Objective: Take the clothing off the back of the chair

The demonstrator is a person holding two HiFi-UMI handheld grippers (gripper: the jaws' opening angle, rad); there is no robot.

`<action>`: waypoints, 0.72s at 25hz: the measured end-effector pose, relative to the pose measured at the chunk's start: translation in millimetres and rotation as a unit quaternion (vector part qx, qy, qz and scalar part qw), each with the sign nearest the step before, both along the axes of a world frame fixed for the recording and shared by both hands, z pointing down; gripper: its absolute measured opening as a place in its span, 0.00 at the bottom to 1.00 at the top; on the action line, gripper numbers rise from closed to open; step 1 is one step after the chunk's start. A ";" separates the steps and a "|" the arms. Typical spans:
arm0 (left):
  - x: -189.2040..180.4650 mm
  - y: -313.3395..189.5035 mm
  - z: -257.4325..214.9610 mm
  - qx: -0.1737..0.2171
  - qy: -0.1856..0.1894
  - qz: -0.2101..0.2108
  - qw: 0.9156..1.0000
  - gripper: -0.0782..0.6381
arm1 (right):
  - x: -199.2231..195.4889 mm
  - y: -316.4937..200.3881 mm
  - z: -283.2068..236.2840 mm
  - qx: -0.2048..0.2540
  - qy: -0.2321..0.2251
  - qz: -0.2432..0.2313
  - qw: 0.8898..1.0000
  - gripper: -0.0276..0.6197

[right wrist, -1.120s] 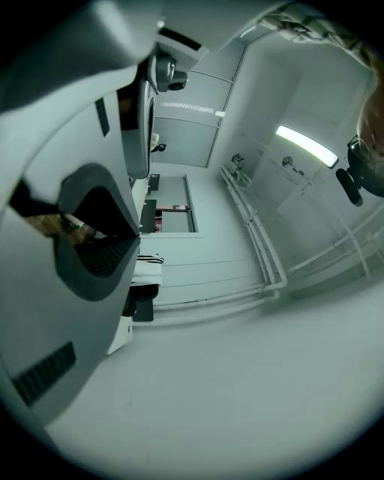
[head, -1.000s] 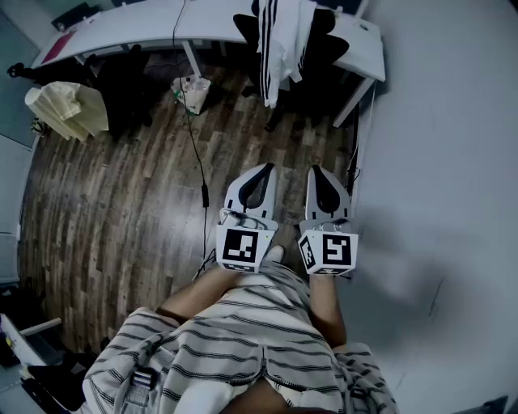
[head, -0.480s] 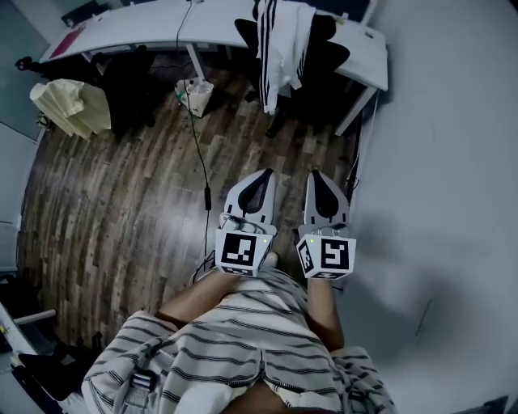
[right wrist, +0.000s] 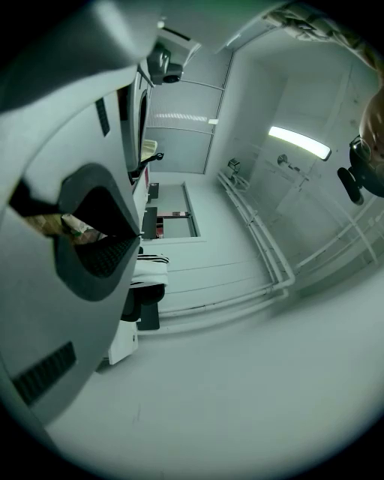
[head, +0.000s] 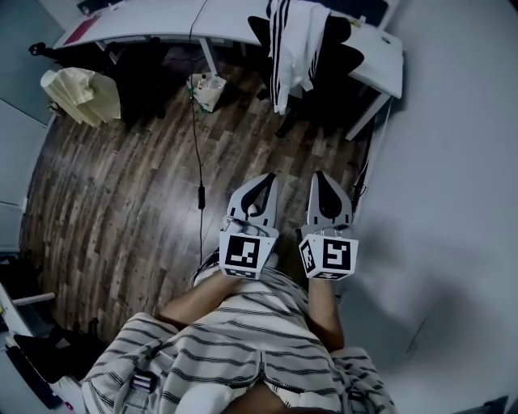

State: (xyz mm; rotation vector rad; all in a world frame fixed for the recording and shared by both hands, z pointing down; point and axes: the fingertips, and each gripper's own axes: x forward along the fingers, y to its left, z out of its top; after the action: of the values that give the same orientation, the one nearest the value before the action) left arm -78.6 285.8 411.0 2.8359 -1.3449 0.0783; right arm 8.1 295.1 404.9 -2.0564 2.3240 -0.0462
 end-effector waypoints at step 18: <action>41.6 -176.8 -2.8 -0.010 0.025 0.015 1.000 0.14 | 34.7 -163.1 -4.6 -0.002 0.005 0.006 1.000 0.07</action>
State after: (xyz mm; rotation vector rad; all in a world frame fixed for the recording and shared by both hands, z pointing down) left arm -37.0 109.0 408.2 2.8218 -1.2847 0.0194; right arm 42.8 132.0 400.2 -2.0774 2.3183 -0.0417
